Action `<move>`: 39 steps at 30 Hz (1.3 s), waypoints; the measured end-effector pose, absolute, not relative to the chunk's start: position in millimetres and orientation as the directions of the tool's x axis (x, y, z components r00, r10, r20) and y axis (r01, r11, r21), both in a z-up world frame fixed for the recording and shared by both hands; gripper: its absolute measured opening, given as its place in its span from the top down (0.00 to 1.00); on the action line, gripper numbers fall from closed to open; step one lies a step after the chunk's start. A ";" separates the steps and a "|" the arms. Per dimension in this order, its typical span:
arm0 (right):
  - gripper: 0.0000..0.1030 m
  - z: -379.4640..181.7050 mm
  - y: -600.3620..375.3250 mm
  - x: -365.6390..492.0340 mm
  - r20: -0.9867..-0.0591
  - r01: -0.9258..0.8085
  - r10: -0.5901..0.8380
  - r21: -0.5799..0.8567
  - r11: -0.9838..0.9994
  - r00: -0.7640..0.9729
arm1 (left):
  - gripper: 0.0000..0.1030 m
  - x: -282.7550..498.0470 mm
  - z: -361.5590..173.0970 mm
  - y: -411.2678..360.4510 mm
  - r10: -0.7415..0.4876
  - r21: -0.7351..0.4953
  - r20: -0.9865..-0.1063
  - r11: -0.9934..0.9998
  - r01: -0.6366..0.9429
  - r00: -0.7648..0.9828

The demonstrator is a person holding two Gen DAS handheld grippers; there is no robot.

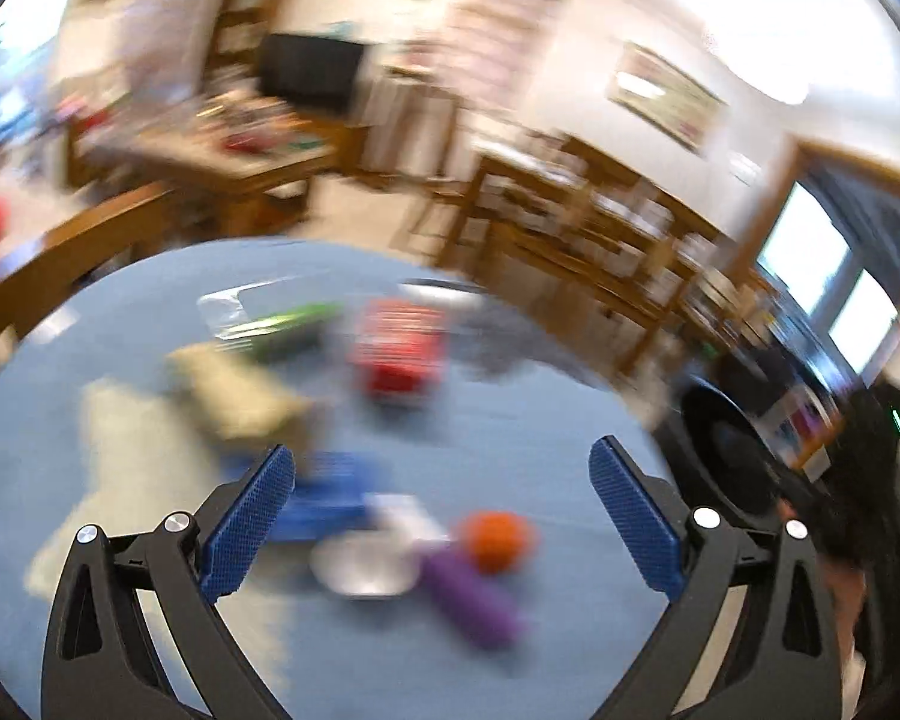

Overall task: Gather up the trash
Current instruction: 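Move both tools back over the table toward the next items, then grasp the beige snack wrapper with the left tool while the right tool grasps the red snack box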

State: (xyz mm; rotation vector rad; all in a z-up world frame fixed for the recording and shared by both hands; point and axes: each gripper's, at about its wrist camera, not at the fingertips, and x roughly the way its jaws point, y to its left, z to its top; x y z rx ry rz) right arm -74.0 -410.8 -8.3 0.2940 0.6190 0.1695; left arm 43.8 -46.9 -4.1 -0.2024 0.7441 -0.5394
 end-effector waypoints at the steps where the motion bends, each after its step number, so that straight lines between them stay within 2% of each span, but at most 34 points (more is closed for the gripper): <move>1: 0.22 -8.2 -400.7 -67.7 -0.552 -0.080 0.253 0.317 0.945 0.795 | 0.05 53.2 -7.1 -34.4 -0.516 -0.379 -0.601 0.856 0.350 0.611; 4: 0.22 -12.6 -366.5 -37.2 -0.592 -0.110 0.276 0.302 0.947 0.757 | 0.05 80.9 -22.7 -1.2 -0.484 -0.439 -0.639 0.868 0.233 0.598; 9: 0.22 -10.6 -323.1 29.6 -0.647 -0.143 0.316 0.307 0.941 0.694 | 0.06 120.8 -44.7 10.0 -0.493 -0.474 -0.690 0.861 0.184 0.530; 16: 0.22 -26.8 -286.5 105.4 -0.738 -0.129 0.257 0.226 0.965 0.624 | 0.06 138.5 -61.3 1.8 -0.515 -0.495 -0.711 0.850 0.180 0.479; 20: 0.22 -40.9 -268.7 135.3 -0.782 -0.113 0.201 0.167 0.980 0.590 | 0.08 136.4 -62.9 -7.3 -0.481 -0.436 -0.723 0.875 0.213 0.496; 25: 0.22 -58.6 -259.0 156.7 -0.809 -0.082 0.148 0.124 0.989 0.570 | 0.42 133.4 -64.4 -9.8 -0.429 -0.357 -0.737 0.903 0.238 0.522; 26: 0.22 -59.3 -258.9 159.4 -0.809 -0.077 0.142 0.119 0.990 0.571 | 0.55 132.5 -65.0 -9.4 -0.435 -0.357 -0.737 0.900 0.249 0.517; 27: 0.22 -59.9 -259.4 160.1 -0.804 -0.076 0.140 0.117 0.990 0.577 | 0.59 132.1 -65.9 -8.9 -0.442 -0.357 -0.735 0.897 0.262 0.513; 28: 0.31 -59.7 -258.2 161.8 -0.803 -0.076 0.134 0.111 0.991 0.581 | 0.63 133.3 -67.3 -7.9 -0.453 -0.363 -0.734 0.891 0.272 0.506; 30: 0.35 -60.4 -256.2 164.3 -0.808 -0.086 0.133 0.102 0.991 0.574 | 0.74 133.6 -69.2 -8.8 -0.465 -0.370 -0.736 0.885 0.283 0.492; 34: 0.44 -61.0 -255.3 164.8 -0.818 -0.106 0.145 0.104 0.989 0.556 | 0.79 131.3 -70.7 -2.1 -0.511 -0.423 -0.714 0.859 0.287 0.478; 39: 0.49 -54.8 -269.6 151.6 -0.801 -0.101 0.193 0.165 0.981 0.566 | 0.88 113.1 -55.8 9.4 -0.557 -0.451 -0.646 0.830 0.327 0.522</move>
